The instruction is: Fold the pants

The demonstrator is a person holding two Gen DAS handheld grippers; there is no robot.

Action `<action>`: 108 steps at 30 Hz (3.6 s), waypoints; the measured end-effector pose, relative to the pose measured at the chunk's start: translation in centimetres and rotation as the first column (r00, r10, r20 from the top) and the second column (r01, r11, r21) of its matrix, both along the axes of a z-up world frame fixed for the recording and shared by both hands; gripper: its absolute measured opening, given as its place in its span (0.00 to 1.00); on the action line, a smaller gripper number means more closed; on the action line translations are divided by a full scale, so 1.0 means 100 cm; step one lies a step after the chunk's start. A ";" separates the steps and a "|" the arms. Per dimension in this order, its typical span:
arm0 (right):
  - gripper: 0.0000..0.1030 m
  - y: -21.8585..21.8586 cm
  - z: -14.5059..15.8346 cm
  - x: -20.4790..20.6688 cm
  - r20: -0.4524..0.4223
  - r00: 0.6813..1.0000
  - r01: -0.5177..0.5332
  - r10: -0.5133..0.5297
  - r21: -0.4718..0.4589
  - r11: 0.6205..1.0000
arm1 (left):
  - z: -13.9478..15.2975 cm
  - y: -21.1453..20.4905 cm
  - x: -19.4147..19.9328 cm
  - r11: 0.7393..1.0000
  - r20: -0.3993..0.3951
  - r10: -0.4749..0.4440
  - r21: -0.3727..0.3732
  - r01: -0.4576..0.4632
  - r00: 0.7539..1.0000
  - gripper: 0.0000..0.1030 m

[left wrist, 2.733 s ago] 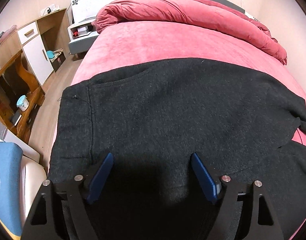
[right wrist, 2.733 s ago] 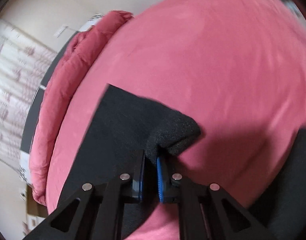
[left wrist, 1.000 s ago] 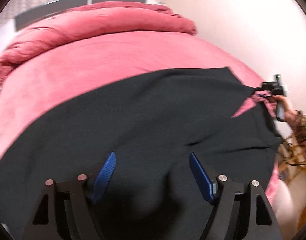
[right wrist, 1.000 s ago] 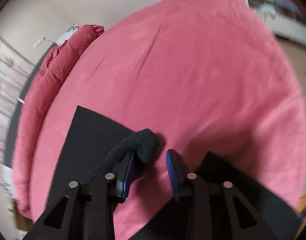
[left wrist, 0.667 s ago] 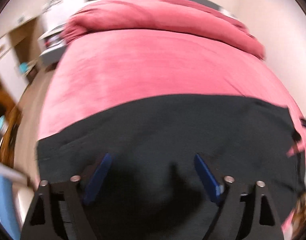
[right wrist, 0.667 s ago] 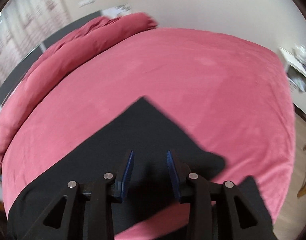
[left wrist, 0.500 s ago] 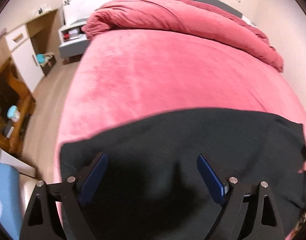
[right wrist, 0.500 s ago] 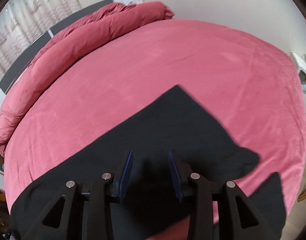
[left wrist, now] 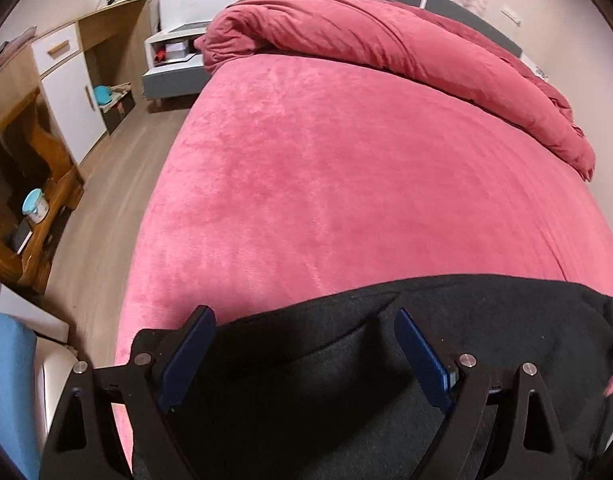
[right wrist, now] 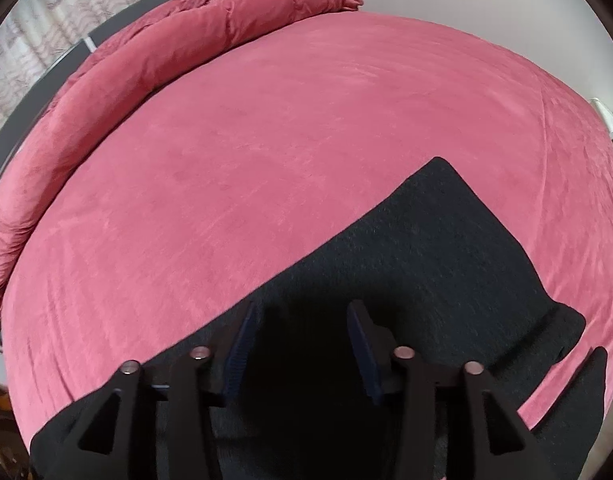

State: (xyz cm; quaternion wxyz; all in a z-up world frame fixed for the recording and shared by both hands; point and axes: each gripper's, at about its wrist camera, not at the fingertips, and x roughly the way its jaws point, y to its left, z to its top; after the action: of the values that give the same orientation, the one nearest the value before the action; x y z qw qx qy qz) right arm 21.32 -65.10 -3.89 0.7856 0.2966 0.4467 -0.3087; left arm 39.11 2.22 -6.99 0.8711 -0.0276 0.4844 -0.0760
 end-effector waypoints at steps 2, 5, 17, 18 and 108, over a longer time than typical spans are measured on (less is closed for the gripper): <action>0.52 -0.004 -0.005 0.010 -0.009 0.999 0.039 -0.039 0.015 0.999 | 0.000 0.002 0.003 1.000 0.004 0.026 0.012 -0.026 1.000 0.90; 0.56 -0.011 -0.014 0.019 -0.018 0.995 0.095 -0.094 0.070 0.993 | -0.003 0.006 0.007 0.999 -0.008 0.049 0.008 -0.049 0.999 0.92; 0.62 -0.010 -0.036 0.059 -0.144 0.982 0.125 -0.120 0.030 0.992 | -0.003 0.006 0.002 0.990 0.046 0.091 0.103 -0.095 0.995 0.92; 0.63 -0.009 -0.037 0.063 -0.164 0.980 0.120 -0.115 0.017 0.993 | -0.001 0.004 0.000 0.988 0.062 0.090 0.123 -0.097 0.994 0.92; 0.12 0.049 -0.018 -0.353 0.396 0.889 0.045 -0.228 0.421 0.906 | 0.008 0.244 -0.278 0.679 -0.009 0.228 -0.715 -0.166 0.974 0.00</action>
State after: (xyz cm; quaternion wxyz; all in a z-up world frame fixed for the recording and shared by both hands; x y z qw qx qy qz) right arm -14.00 -60.19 -5.72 0.7637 0.5438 0.2903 -0.1920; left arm 11.33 26.65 -6.23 0.8145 -0.4105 0.3759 -0.1638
